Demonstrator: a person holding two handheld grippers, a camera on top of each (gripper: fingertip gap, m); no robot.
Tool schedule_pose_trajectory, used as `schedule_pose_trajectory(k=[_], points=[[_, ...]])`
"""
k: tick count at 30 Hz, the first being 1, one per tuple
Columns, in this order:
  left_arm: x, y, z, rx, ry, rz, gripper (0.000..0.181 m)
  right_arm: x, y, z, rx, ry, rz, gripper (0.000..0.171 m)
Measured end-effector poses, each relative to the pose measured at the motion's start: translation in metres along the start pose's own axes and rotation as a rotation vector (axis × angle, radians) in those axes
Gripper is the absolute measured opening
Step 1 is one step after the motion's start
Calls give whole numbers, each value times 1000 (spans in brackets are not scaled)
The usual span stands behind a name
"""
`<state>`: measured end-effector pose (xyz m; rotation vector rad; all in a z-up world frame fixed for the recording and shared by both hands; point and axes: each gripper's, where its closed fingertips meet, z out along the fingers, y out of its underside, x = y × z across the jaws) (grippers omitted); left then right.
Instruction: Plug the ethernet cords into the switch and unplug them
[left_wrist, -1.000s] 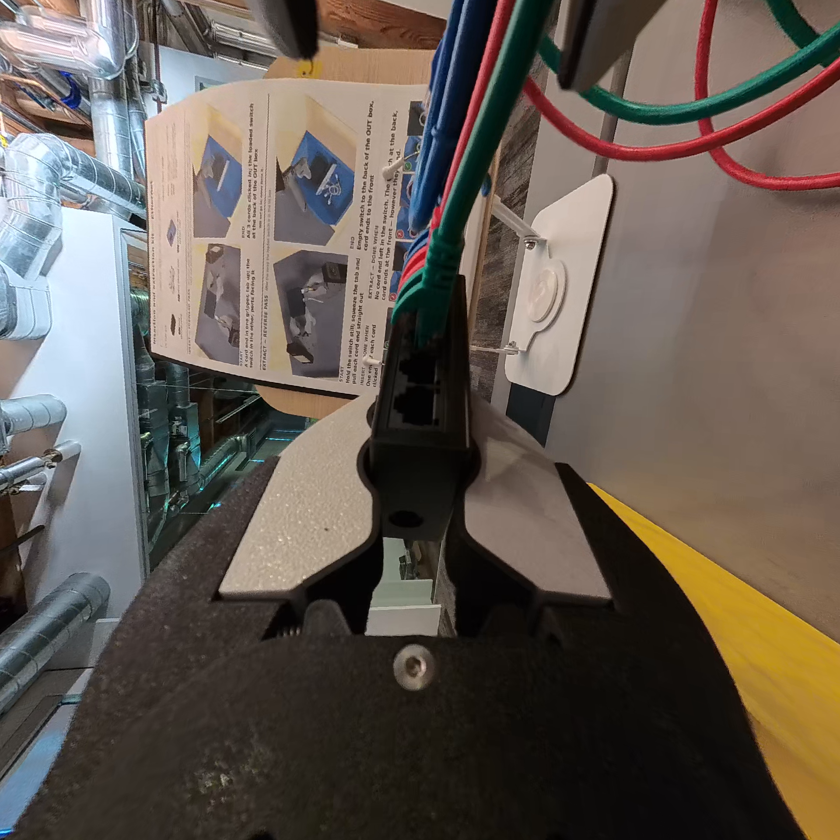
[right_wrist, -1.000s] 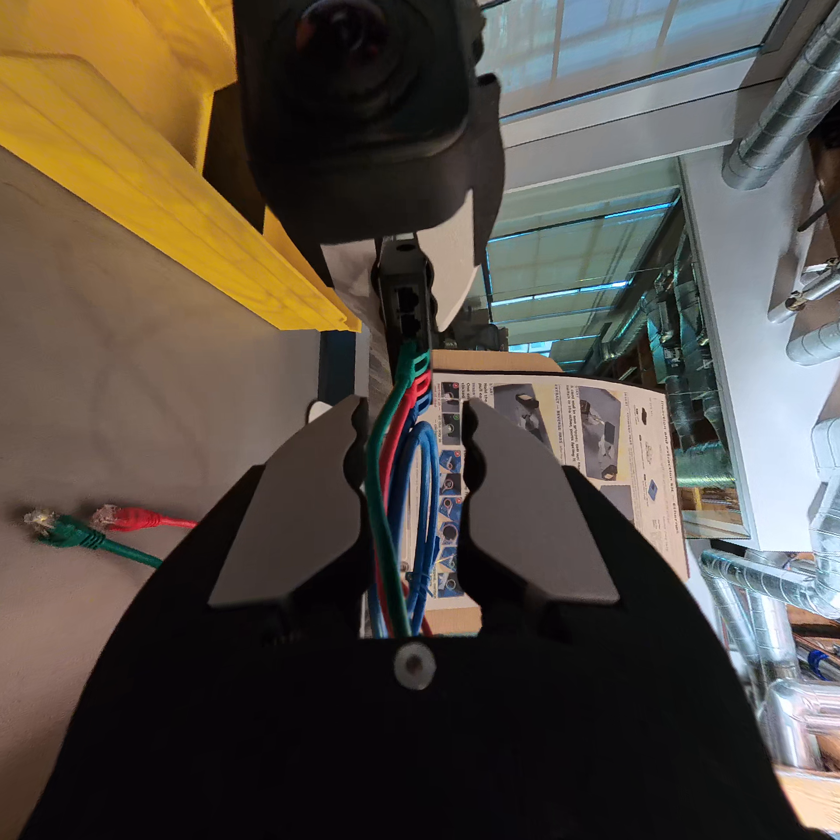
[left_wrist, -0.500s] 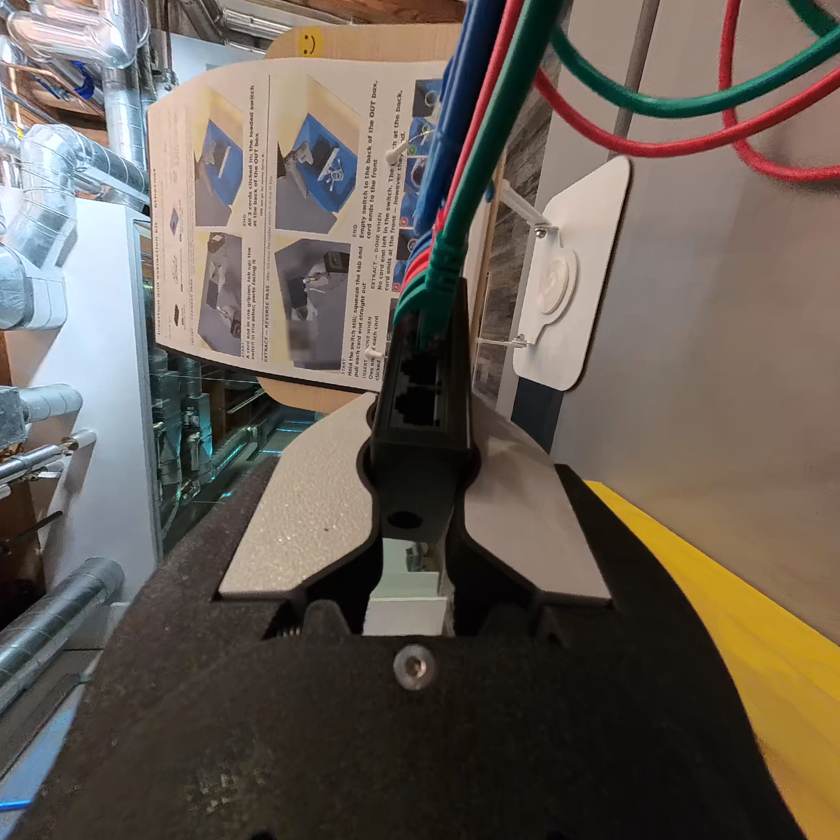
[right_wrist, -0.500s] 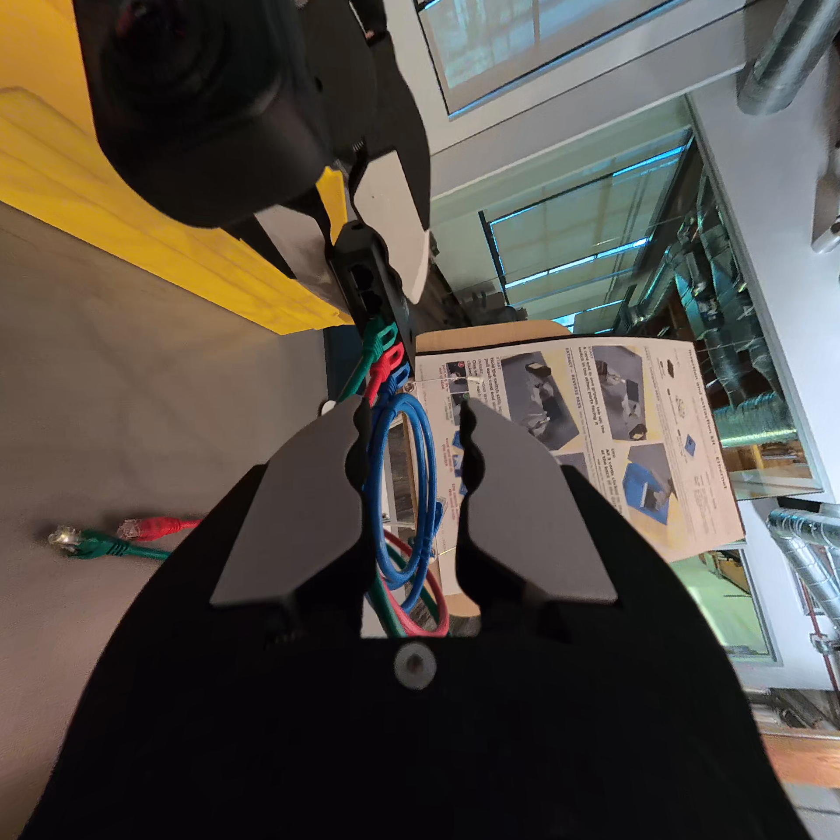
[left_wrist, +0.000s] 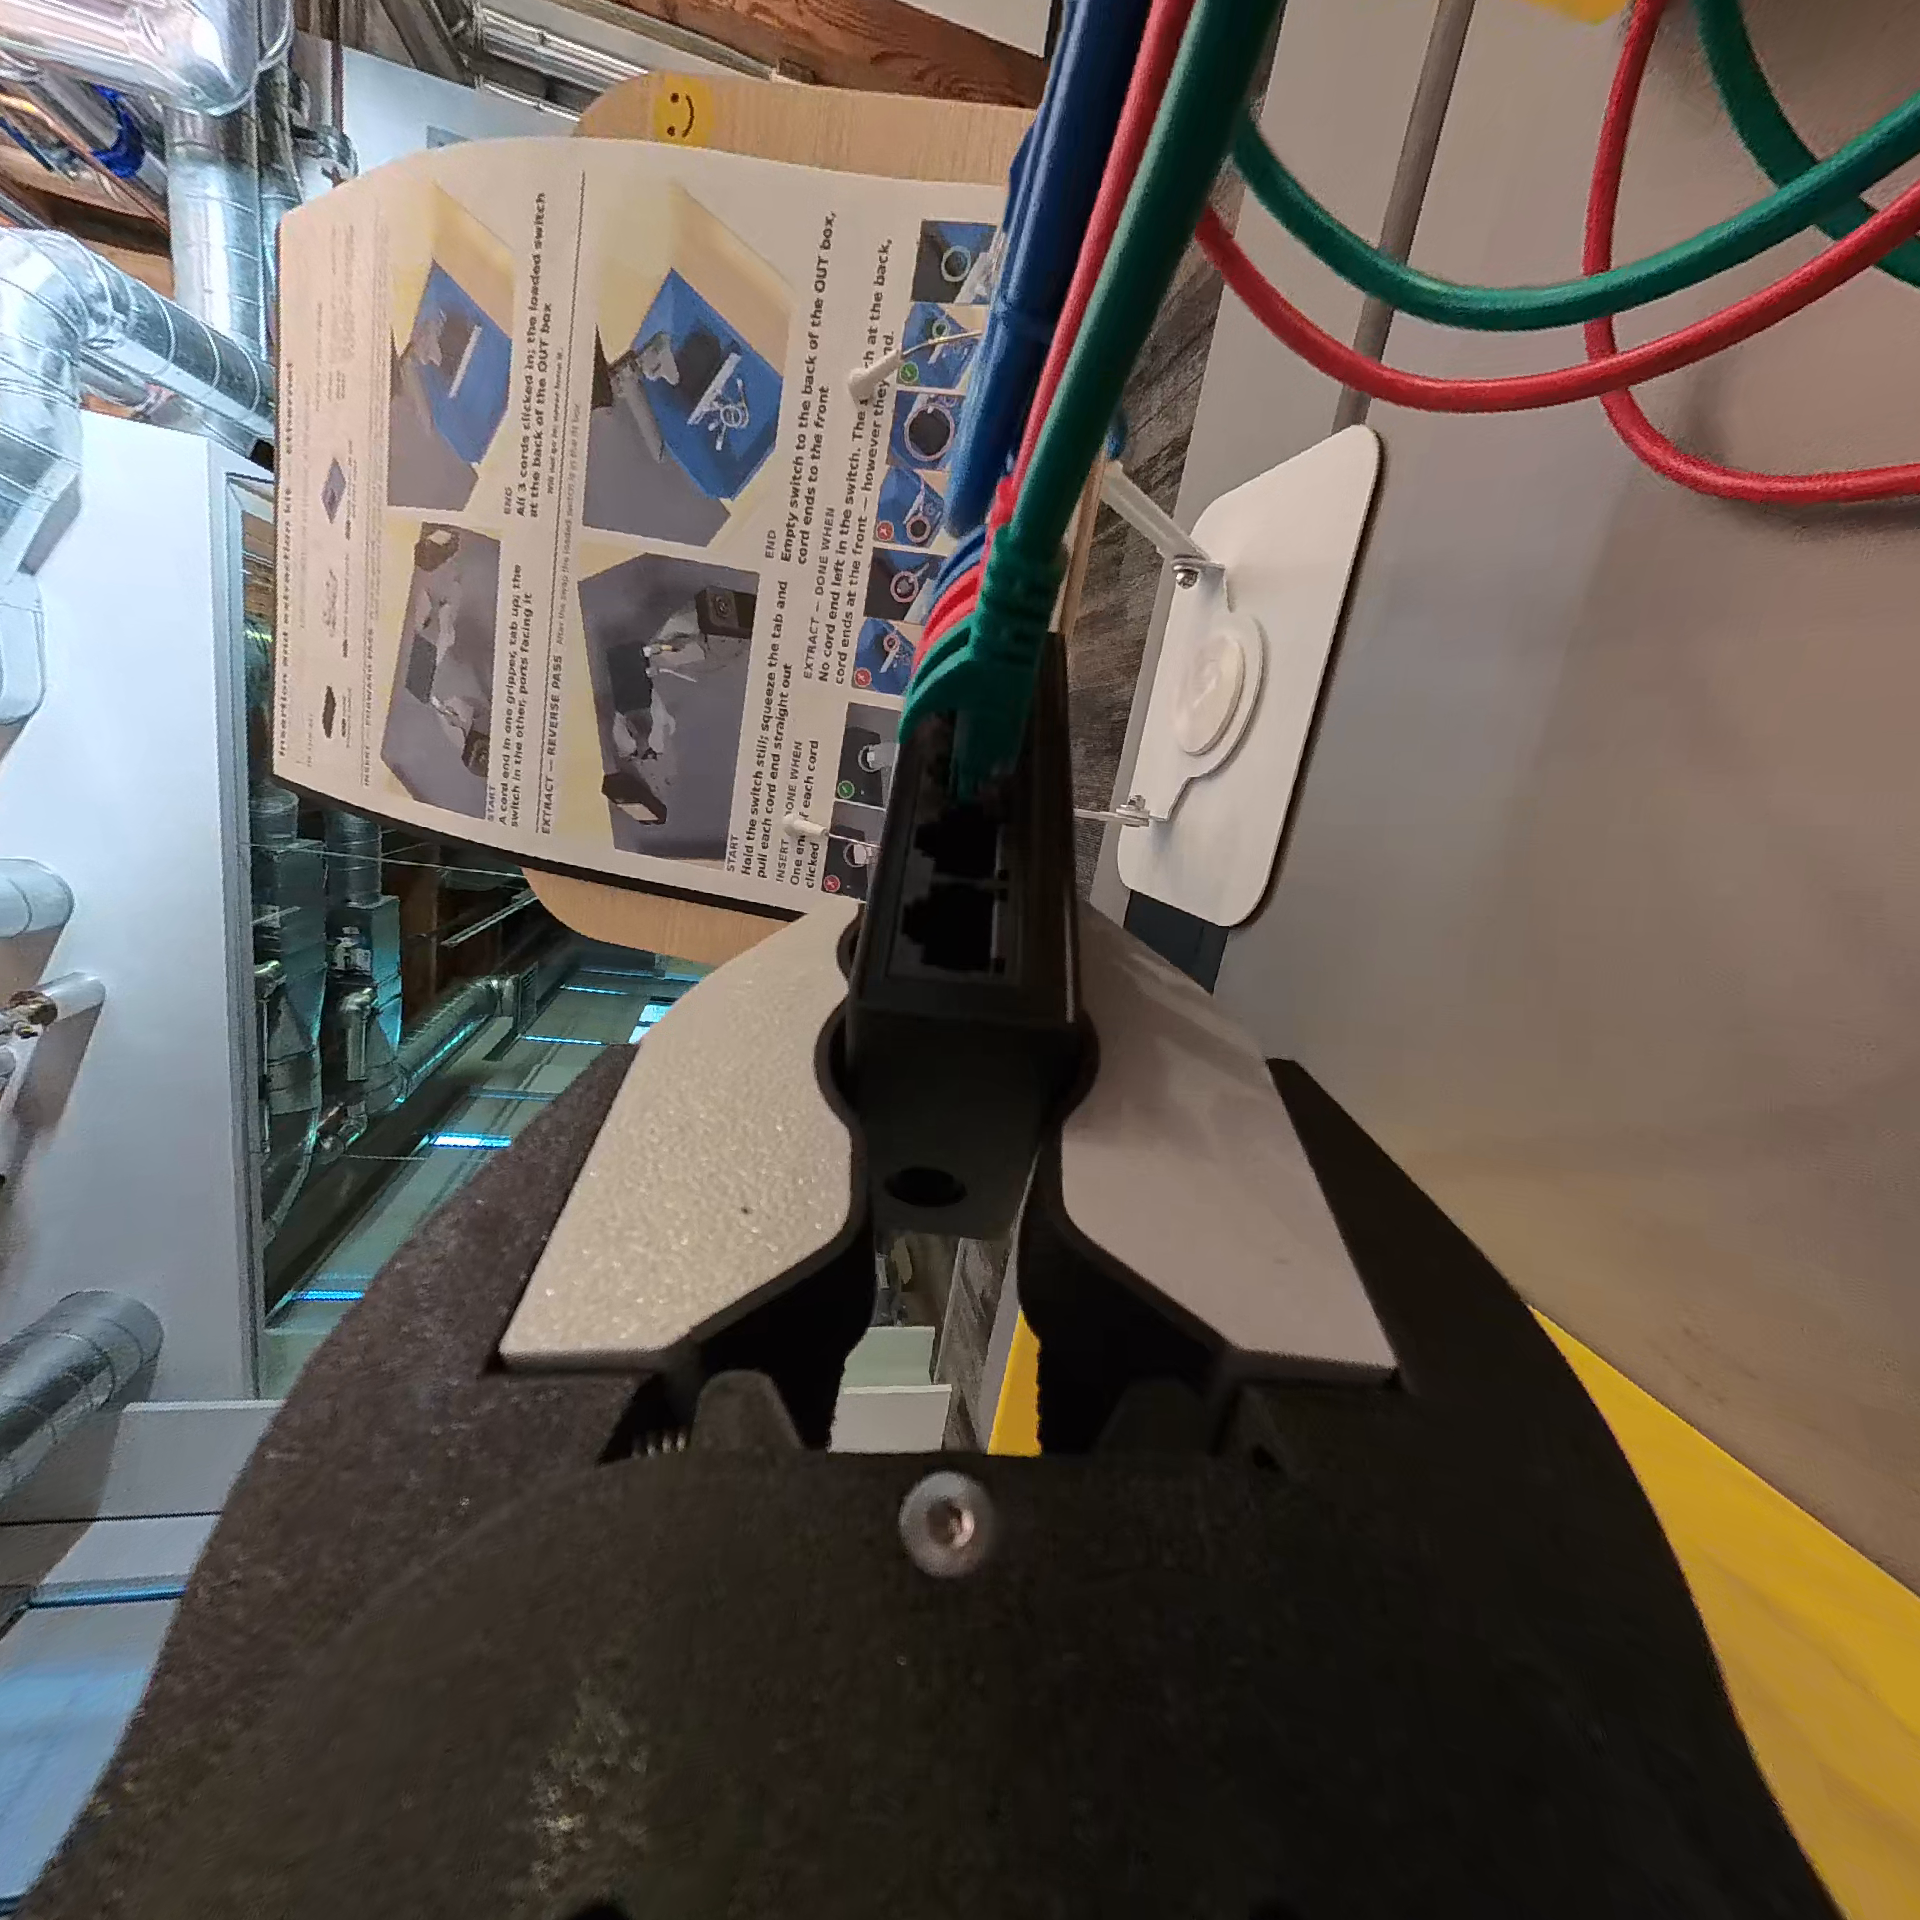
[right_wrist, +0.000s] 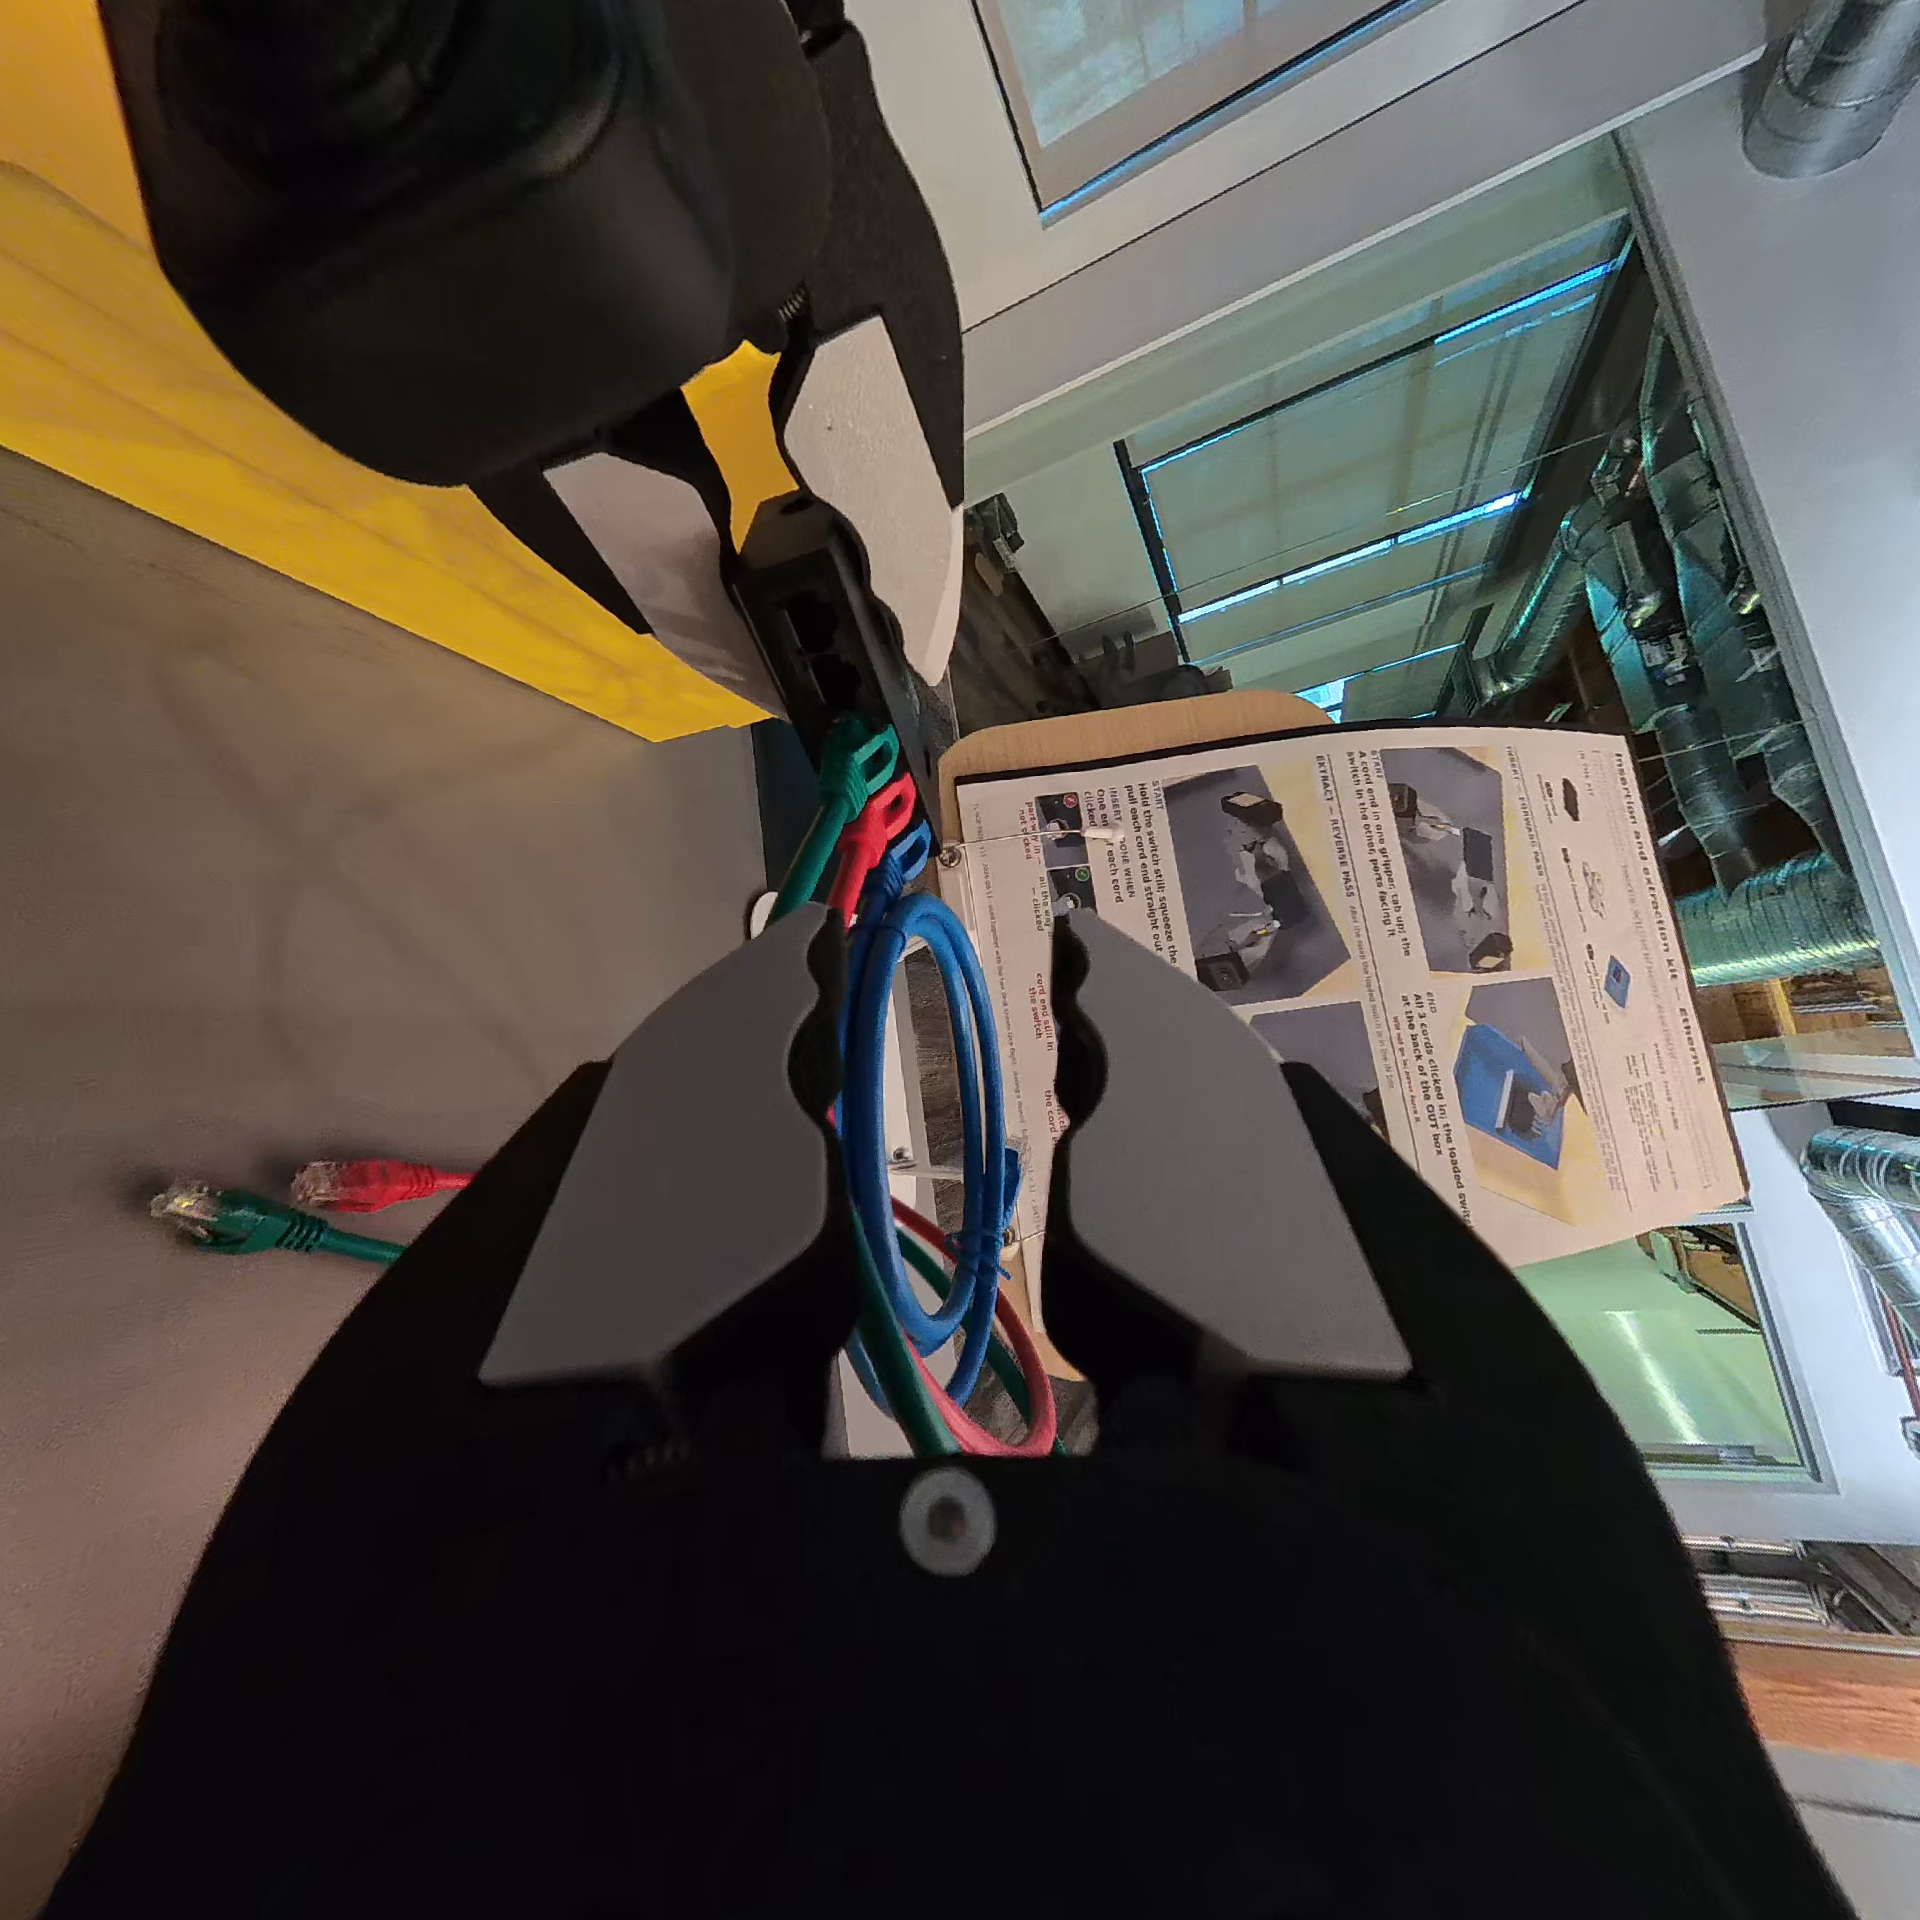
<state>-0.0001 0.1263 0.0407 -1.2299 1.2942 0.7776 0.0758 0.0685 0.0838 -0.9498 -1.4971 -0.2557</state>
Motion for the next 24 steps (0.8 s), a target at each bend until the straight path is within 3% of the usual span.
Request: schedule_pose_trajectory(k=[4,9,18,24], points=[[-1,0,0,-4,-3,-2,29,-2,-4,0,23,-8,0,39],[-1,-2,-2,3,12,-17,28,-9,-37,-14,204,-31,-39,38],[-2,-8,-6,-28,4,6,28,-14,-20,4,36,26,-187,37],[0,-22,-11,-19,-8,43,28,-18,-19,9,55,30,-214,27]])
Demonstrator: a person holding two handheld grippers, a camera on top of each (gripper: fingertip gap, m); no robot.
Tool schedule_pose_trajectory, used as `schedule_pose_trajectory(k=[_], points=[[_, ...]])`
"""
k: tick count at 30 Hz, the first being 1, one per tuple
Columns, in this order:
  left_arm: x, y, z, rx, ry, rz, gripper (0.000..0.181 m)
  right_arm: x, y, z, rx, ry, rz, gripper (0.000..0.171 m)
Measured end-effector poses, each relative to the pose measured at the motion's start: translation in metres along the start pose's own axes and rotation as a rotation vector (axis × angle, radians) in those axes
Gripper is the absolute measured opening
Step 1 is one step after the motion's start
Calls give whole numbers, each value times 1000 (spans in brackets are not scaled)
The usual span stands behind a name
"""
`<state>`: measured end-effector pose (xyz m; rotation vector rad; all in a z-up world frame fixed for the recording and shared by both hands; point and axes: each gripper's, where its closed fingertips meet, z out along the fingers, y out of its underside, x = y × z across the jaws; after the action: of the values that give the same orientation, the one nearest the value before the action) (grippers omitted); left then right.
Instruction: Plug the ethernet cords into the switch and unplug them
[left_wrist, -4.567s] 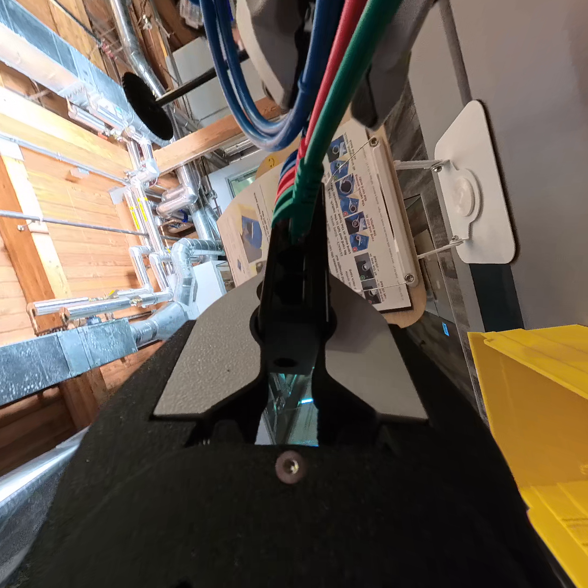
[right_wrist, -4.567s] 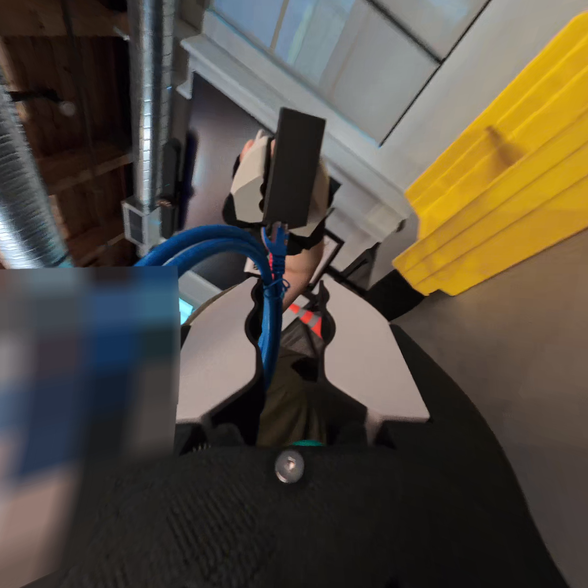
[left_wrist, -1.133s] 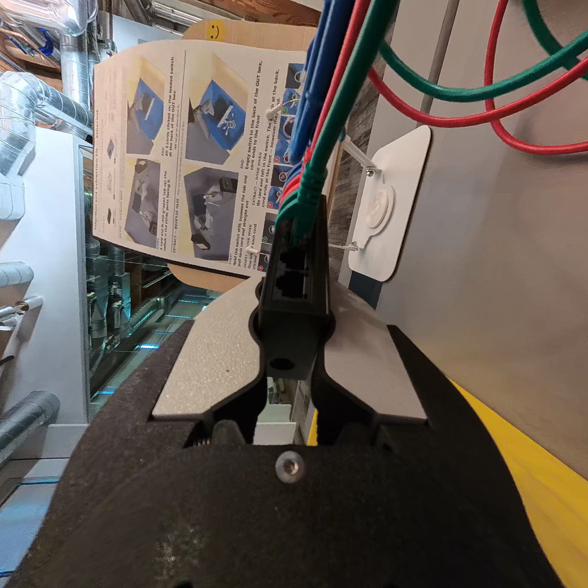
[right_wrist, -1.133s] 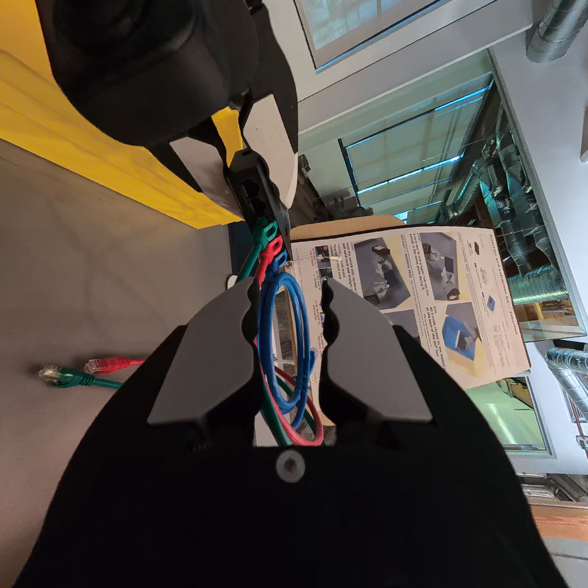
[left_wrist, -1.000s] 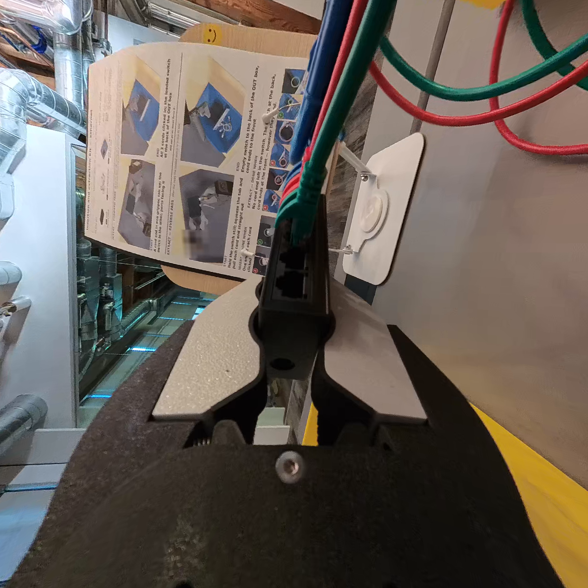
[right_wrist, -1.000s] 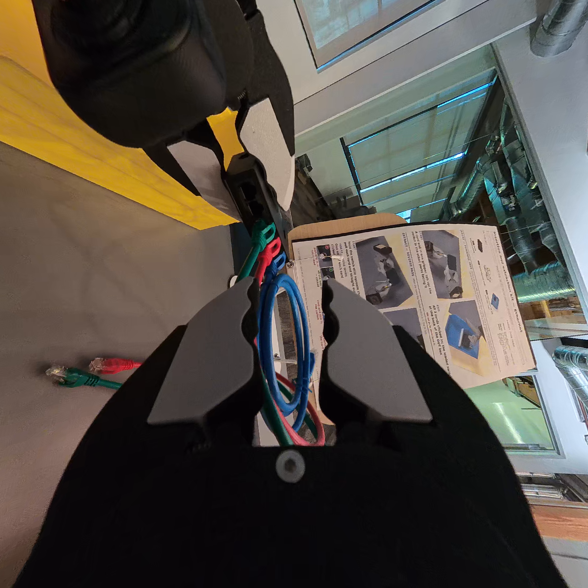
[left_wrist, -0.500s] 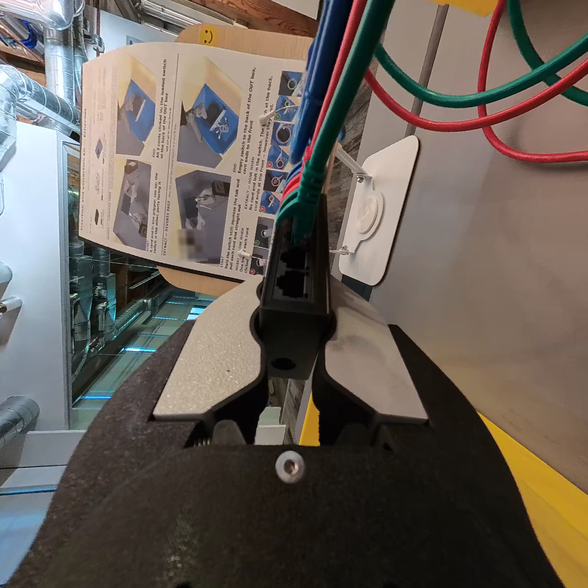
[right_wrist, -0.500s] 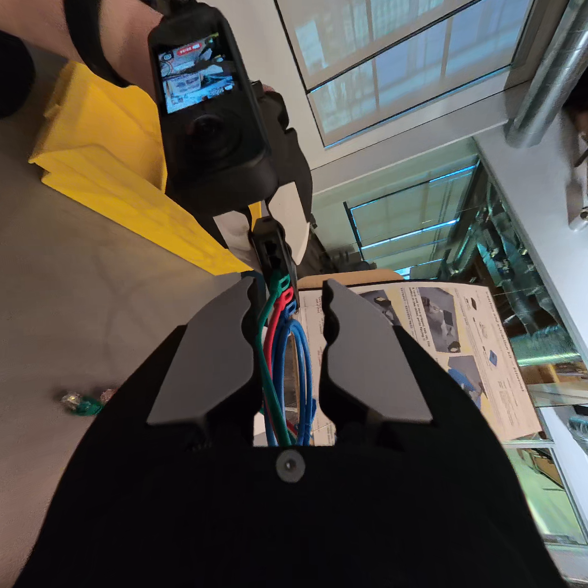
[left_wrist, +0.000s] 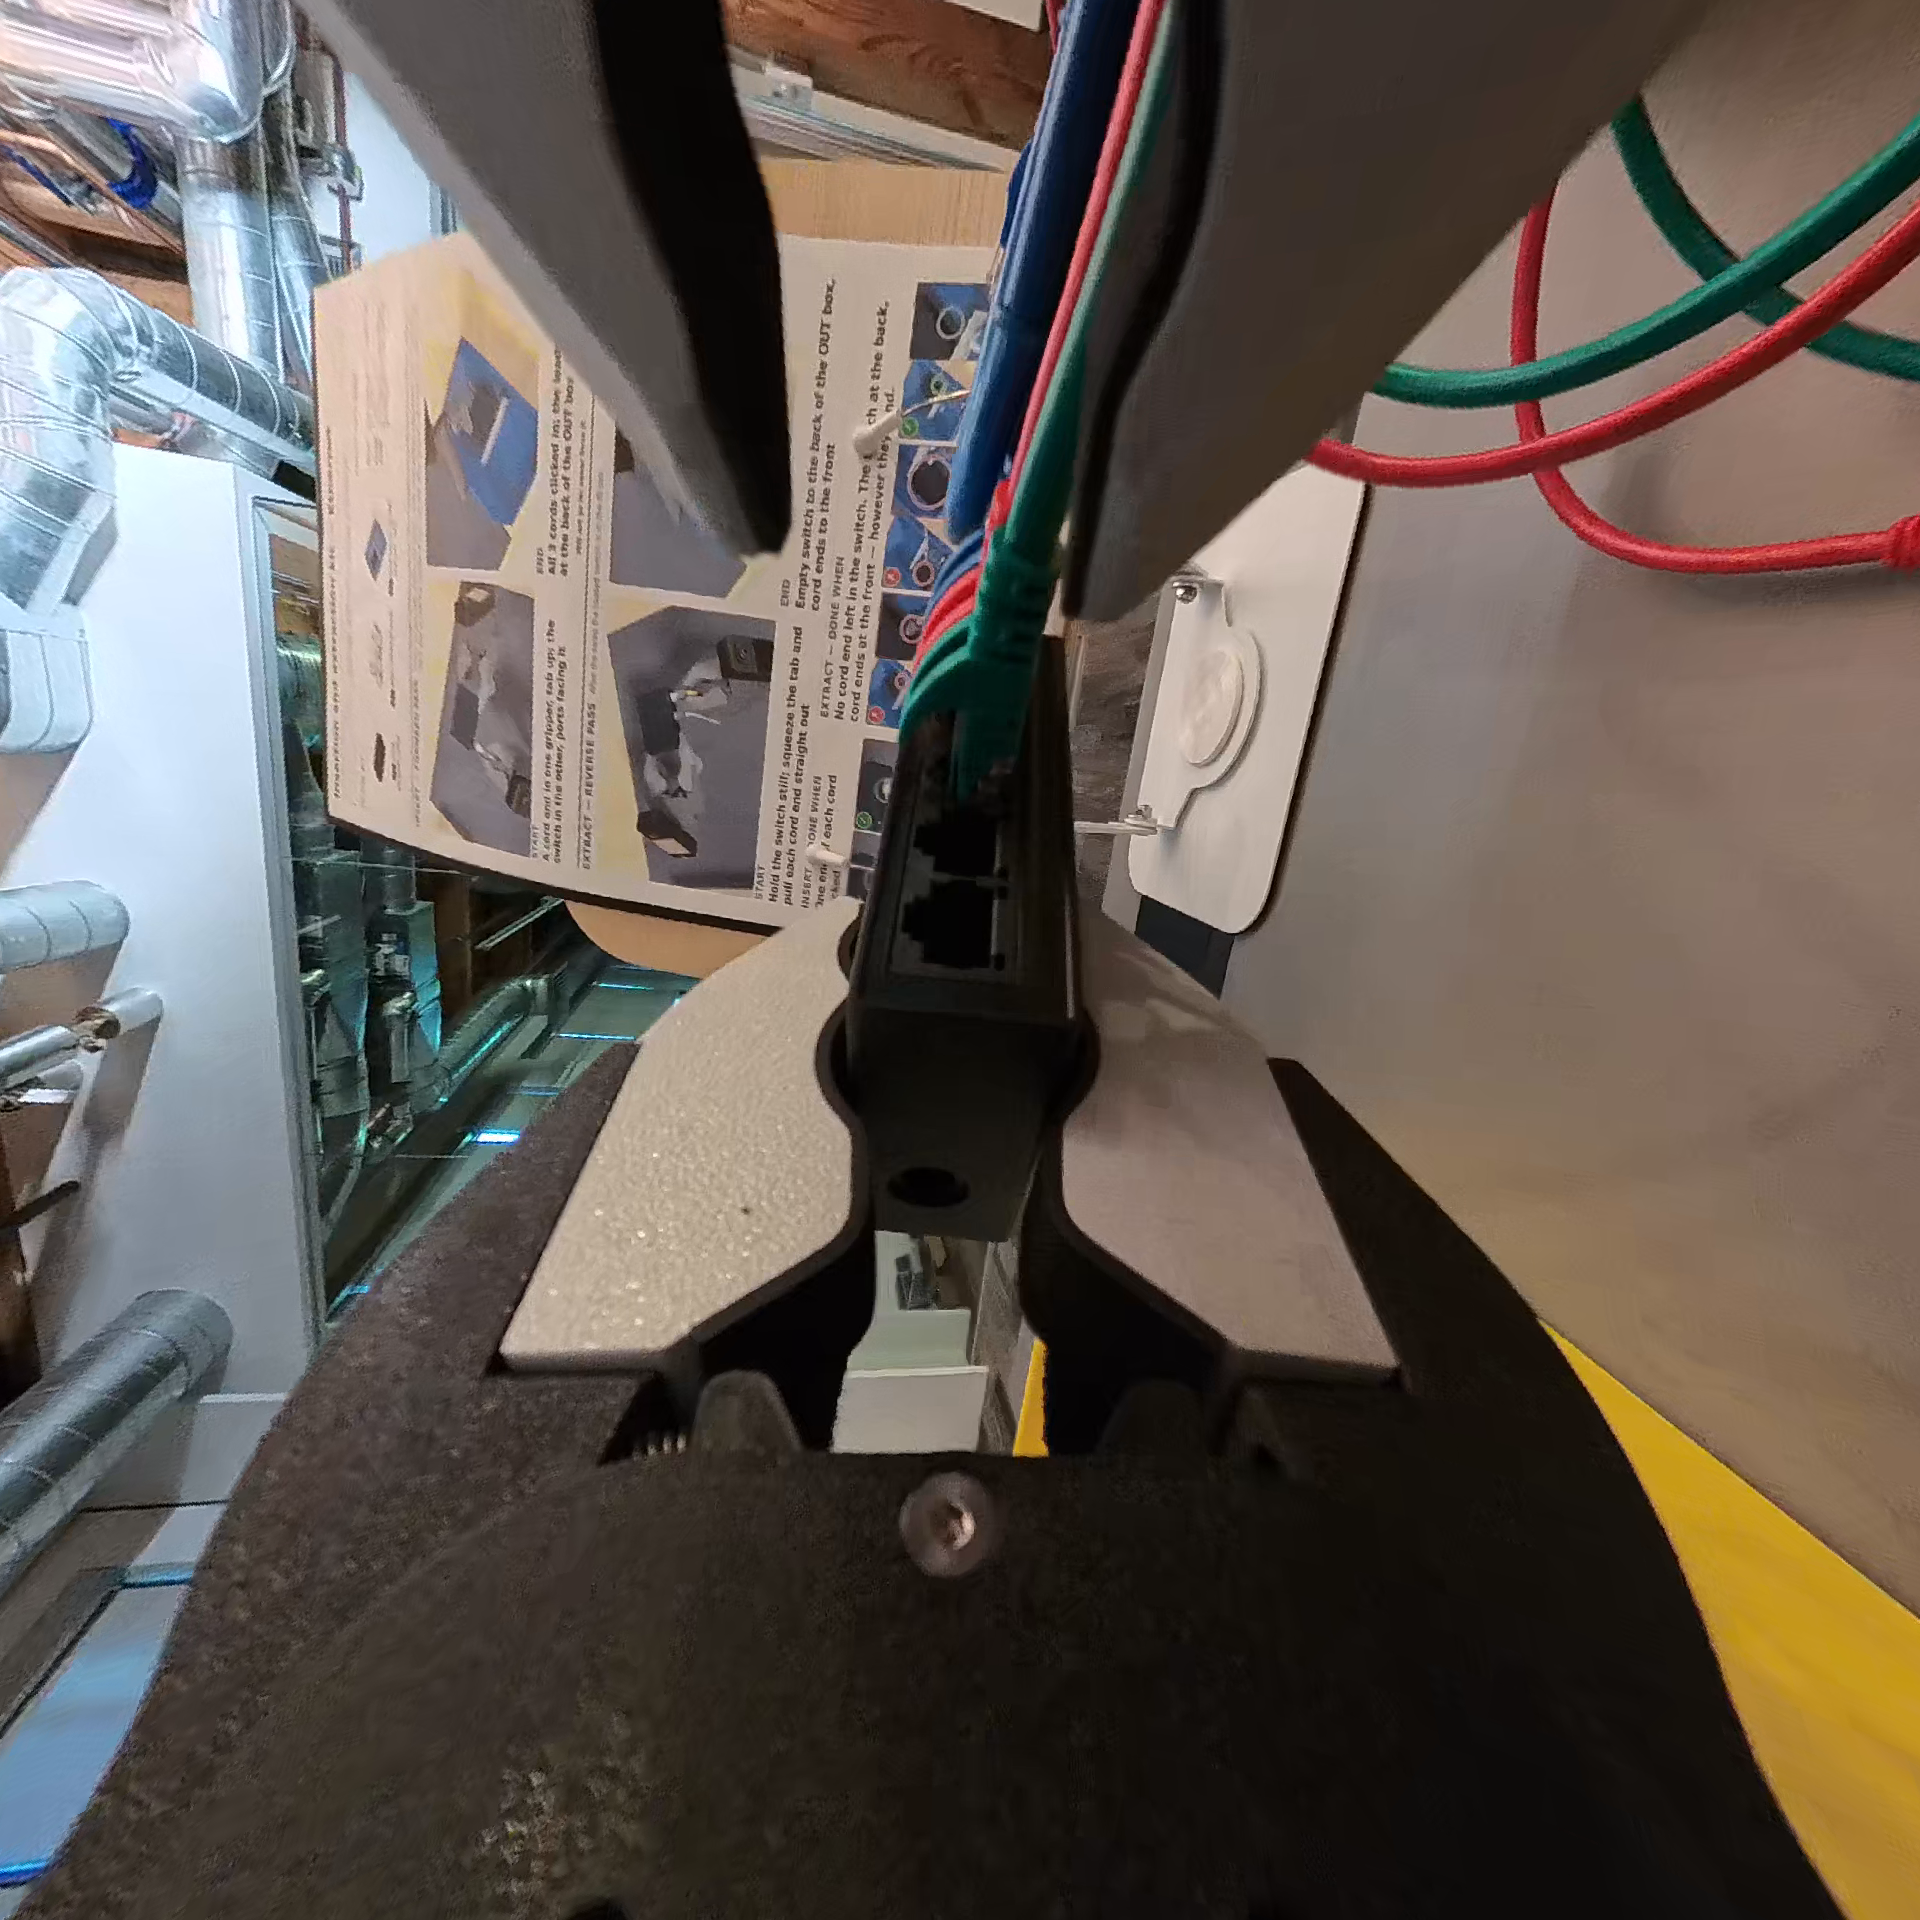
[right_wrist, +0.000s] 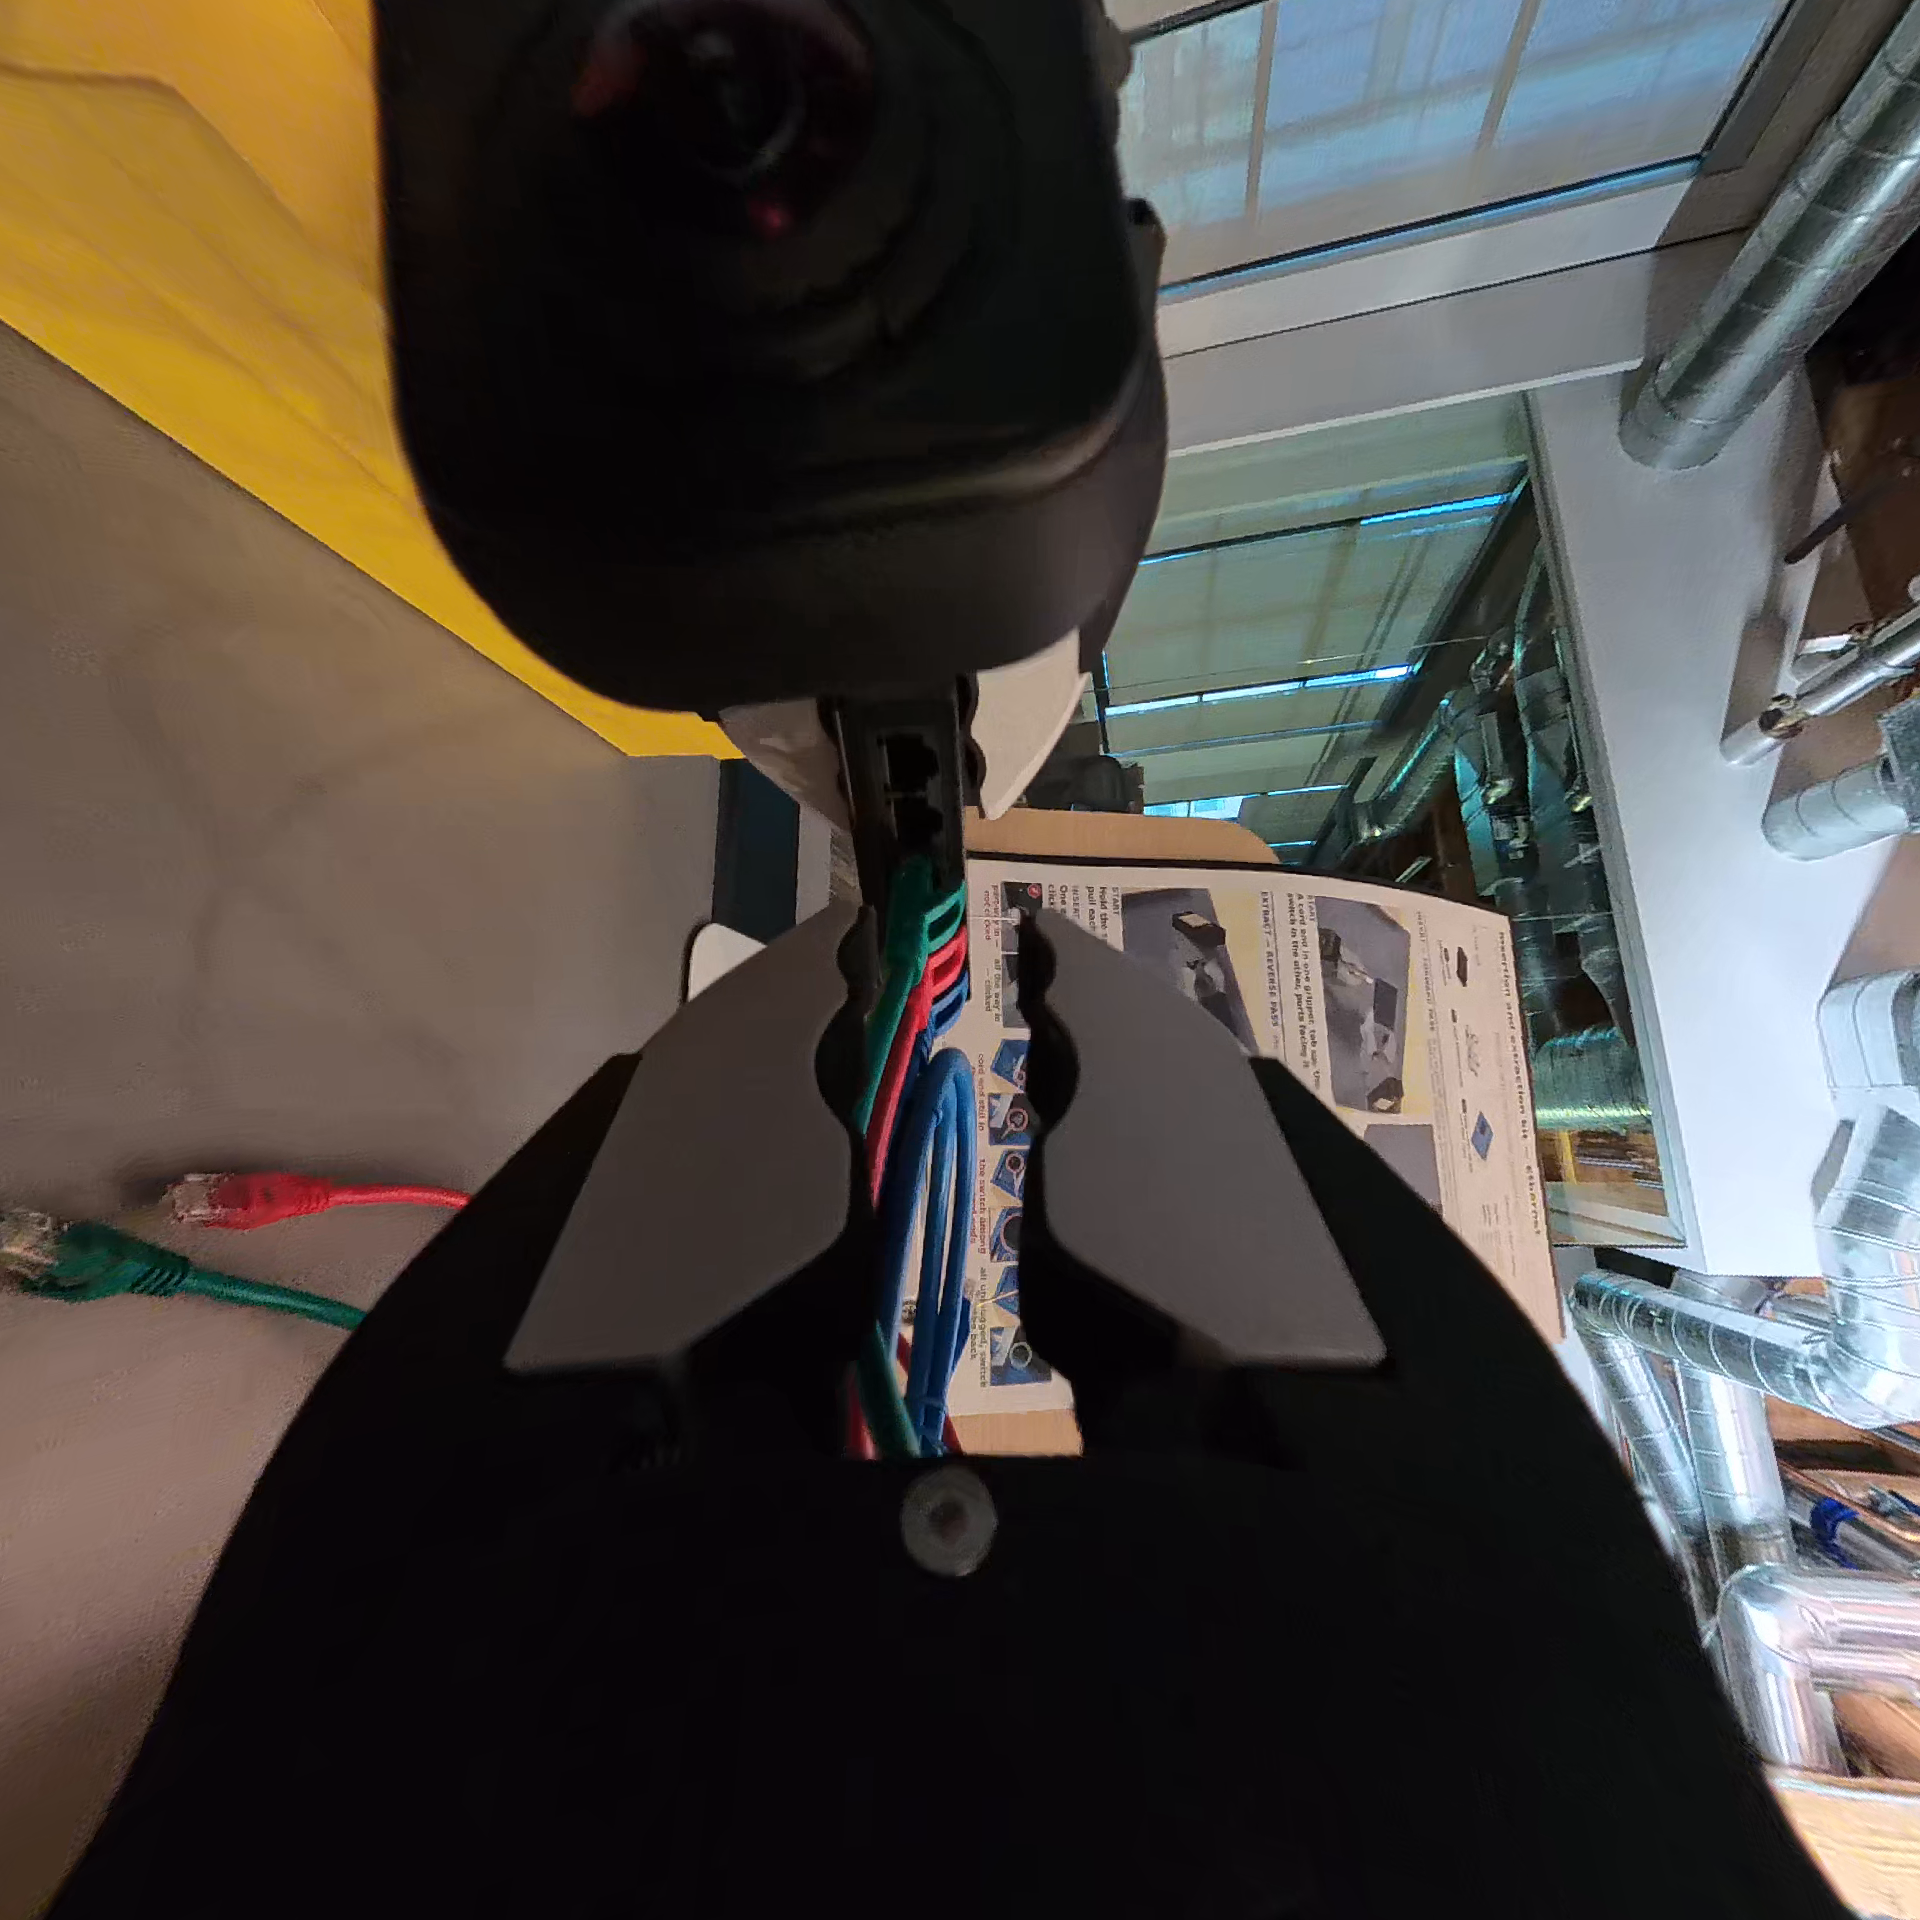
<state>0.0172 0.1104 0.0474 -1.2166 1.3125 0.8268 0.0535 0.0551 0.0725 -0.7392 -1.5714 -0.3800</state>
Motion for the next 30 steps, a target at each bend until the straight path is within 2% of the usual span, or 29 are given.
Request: schedule_pose_trajectory(k=[30], points=[[0,-16,-6,-11,-49,95,29,-9,14,9,-94,-15,-56,18]])
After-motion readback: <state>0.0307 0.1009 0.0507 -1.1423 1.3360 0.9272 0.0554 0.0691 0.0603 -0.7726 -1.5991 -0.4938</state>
